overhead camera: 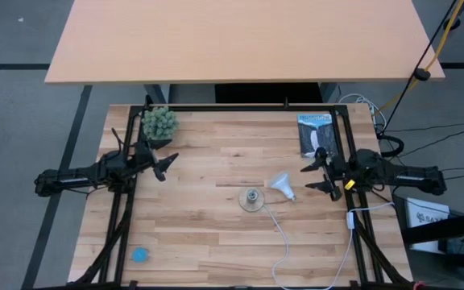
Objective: Screw lightbulb
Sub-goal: Return to Home Position
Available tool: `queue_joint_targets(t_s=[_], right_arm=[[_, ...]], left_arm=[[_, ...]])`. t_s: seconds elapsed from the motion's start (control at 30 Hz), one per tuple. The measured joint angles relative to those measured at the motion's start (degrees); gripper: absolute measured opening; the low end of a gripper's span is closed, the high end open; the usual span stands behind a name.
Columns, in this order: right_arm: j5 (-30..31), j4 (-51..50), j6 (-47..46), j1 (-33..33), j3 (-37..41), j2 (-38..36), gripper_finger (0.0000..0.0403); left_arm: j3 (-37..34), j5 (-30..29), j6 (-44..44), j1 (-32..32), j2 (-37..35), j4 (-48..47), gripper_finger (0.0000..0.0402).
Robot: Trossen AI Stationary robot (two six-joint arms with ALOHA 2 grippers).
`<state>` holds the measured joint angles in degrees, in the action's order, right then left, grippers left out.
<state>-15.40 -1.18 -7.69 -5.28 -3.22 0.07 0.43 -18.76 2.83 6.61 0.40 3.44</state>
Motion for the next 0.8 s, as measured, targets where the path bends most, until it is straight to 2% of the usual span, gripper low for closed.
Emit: queue_joint_targets(t_s=[0.23, 0.4, 0.8], right_arm=[[0.8, -2.4, 0.8, 0.0, 0.0, 0.0, 0.0253], [6.5, -2.8, 3.7, 0.0, 0.0, 0.1, 0.0253], [6.4, -2.6, -2.1, 0.0, 0.0, 0.1, 0.0253]], left_arm=[[0.0, 0.0, 0.0, 0.0, 0.0, 0.0, 0.0309], [0.0, 0.0, 0.0, 0.0, 0.0, 0.0, 0.0309], [0.0, 0.0, 0.0, 0.0, 0.0, 0.0, 0.0309]])
